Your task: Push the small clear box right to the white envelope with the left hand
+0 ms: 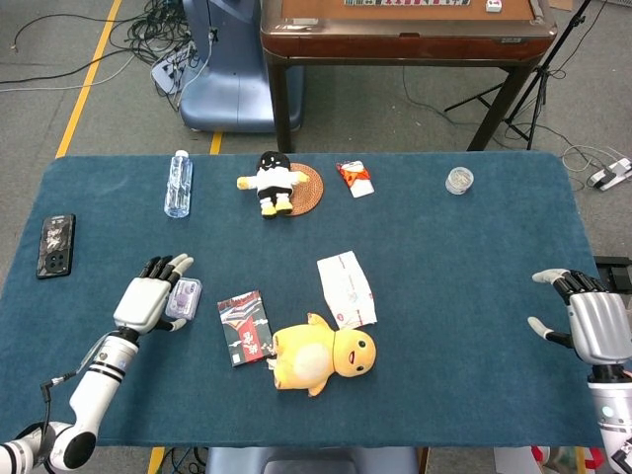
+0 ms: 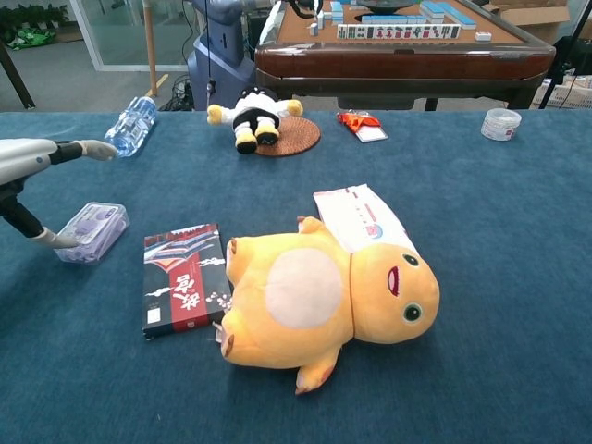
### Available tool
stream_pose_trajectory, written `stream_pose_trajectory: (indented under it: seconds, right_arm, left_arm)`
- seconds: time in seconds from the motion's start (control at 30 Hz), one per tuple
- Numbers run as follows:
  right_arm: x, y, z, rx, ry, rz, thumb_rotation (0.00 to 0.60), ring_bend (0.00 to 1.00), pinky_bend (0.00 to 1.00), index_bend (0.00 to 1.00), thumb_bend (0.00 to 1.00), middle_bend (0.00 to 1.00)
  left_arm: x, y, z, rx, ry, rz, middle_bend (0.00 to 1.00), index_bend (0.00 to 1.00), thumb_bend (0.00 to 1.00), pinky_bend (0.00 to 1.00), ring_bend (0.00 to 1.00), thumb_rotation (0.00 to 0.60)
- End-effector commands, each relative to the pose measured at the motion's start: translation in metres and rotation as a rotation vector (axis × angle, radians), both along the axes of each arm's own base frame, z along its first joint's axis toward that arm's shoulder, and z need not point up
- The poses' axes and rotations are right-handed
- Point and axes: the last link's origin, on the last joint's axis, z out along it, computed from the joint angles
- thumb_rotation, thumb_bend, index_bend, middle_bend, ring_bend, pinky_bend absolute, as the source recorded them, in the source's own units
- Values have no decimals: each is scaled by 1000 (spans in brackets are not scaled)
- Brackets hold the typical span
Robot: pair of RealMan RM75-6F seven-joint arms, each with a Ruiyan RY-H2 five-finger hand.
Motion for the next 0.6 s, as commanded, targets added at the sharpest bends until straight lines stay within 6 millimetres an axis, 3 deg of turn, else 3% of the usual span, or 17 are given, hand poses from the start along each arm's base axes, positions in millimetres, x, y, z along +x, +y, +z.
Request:
stream_pose_trajectory:
  seconds: [0.03, 0.6]
  right_arm:
    - [0, 0, 2, -4, 1, 0, 600, 292, 400, 371, 0, 369]
    - [-3, 4, 4, -12, -4, -10, 600, 292, 400, 374, 0, 369]
  left_arm:
    - [0, 1, -4, -7, 10, 1, 0, 0, 0, 0, 0, 600]
    - [-5, 13, -13, -10, 84, 12, 0, 0, 0, 0, 0, 600]
